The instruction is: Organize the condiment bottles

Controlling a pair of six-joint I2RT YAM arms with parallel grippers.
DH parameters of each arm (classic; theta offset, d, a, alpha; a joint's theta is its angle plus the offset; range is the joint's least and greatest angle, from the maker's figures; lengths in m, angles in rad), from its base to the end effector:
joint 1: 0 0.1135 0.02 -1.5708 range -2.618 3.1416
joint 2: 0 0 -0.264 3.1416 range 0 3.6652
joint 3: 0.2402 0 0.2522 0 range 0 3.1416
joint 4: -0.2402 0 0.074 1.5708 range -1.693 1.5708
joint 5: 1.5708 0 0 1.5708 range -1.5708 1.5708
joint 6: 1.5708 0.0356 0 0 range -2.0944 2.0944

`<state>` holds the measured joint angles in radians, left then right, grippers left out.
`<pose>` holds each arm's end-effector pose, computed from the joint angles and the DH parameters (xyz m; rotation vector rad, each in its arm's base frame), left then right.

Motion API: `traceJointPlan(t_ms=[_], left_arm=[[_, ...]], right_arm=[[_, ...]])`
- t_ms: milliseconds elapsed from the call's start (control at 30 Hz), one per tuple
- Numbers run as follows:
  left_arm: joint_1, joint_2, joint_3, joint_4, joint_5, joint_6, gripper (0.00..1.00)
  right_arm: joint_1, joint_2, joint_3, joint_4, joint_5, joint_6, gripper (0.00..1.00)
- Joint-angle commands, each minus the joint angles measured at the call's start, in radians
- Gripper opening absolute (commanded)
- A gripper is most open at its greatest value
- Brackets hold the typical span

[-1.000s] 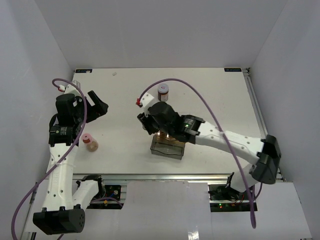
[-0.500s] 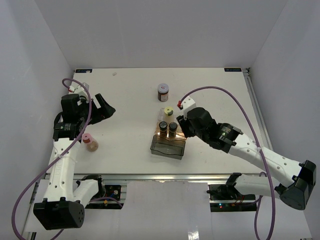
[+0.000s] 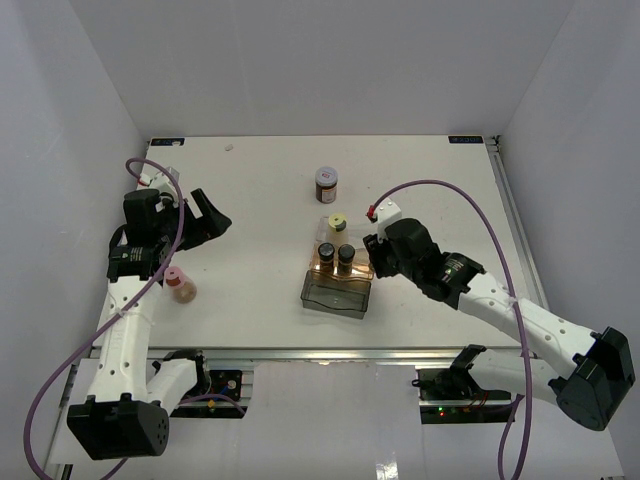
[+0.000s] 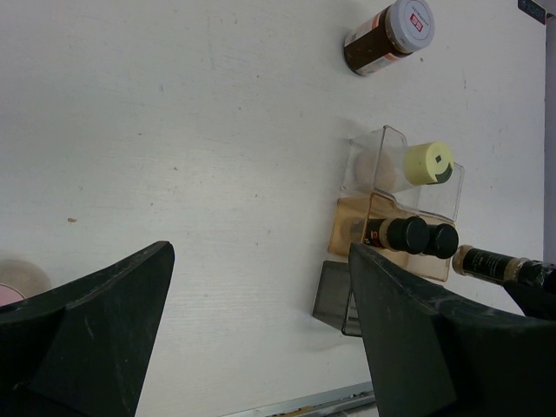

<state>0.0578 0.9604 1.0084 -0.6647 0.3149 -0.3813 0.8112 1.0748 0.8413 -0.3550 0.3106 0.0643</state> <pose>0.1988 0.0005 0.3391 -0.3021 2.1805 -0.5264 0.1706 0.1639 0.2875 -0.6097 2.0440 0.1805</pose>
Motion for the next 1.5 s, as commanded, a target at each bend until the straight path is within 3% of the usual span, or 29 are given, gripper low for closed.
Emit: traceJointPlan(t_ms=[0,933,1267,1467], left_arm=[[0.005,-0.011,-0.008,0.020,0.004,0.009,0.93],[0.005,-0.023,-0.022,0.030,-0.027,0.013,0.92],[0.005,-0.015,-0.017,0.029,-0.032,0.016,0.92],[0.005,-0.015,-0.020,0.031,-0.040,0.011,0.92]], right_arm=[[-0.004,-0.002,-0.002,0.129,-0.030,-0.016,0.08],[-0.020,0.102,-0.086,0.284,-0.058,-0.008,0.09],[-0.044,0.134,-0.141,0.343,-0.078,0.002,0.24],[-0.051,0.158,-0.152,0.385,-0.080,0.008,0.38]])
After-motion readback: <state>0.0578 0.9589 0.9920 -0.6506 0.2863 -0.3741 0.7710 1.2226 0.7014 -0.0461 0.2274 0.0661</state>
